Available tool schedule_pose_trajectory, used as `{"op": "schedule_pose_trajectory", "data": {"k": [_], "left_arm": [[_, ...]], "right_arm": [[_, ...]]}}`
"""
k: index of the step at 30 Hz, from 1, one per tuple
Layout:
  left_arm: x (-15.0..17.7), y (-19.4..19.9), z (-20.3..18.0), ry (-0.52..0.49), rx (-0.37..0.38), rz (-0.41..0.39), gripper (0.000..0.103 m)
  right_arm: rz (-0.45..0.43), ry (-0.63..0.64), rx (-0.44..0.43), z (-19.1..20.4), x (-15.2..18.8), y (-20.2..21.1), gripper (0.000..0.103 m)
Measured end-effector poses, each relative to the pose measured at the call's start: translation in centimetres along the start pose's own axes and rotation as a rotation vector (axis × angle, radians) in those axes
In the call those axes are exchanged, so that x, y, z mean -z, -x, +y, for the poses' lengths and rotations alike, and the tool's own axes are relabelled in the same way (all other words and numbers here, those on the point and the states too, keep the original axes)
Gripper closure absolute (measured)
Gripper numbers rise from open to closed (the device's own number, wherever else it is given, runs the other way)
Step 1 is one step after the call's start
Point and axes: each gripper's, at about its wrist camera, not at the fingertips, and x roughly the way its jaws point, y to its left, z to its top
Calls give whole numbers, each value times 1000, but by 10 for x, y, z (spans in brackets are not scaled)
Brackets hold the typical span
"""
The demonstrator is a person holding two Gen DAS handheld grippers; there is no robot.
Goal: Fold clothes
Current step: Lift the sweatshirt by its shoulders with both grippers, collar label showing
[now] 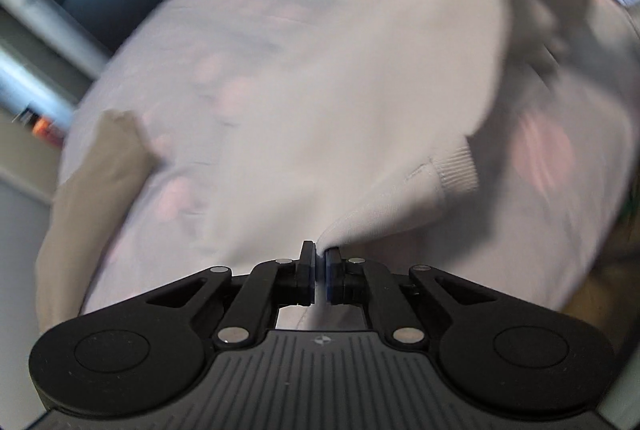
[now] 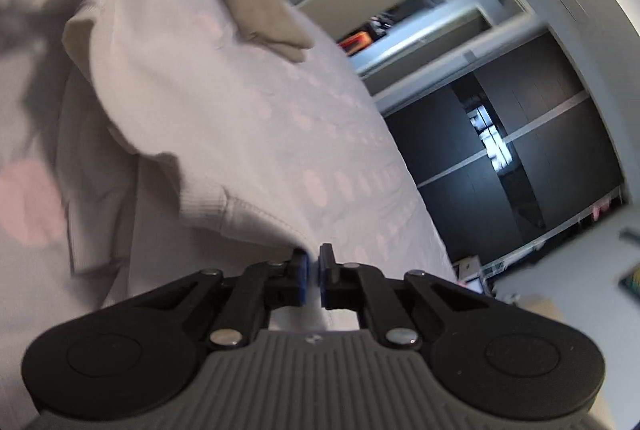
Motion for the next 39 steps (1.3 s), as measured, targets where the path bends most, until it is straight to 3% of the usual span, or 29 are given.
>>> {"op": "schedule_pose_trajectory", "data": {"k": [3,6,11,15,19,23,26,33,39], "left_arm": [[-11,20,37,144,-28,-46,100],[-32,55,75,230,-62,-133,100],[-83,139,119,313,-155,-340,101],[-114,207,144,382,-170,-523,100],[-133,272,157,411,-196,-694,100],[-139,337,166,438,-219,-882,100],[-136,377,164,438,-238,-980,100],[-117,413,132,377,-256,-1025,100],[-75,432,116,398,-266,-1094,100]], "right_arm": [[3,-96,5,-28,-8,3,97],[-23,-136,66,-65,-27,11,97],[-126,-201,256,-152,-77,49,98],[-228,-273,418,-222,-112,99,98],[-315,-279,574,-261,-135,152,98],[-381,-293,665,-280,-148,199,97],[-379,-291,663,-285,-151,216,98],[-405,-315,701,-269,-138,247,98],[-506,-270,692,-239,-134,293,97]]}}
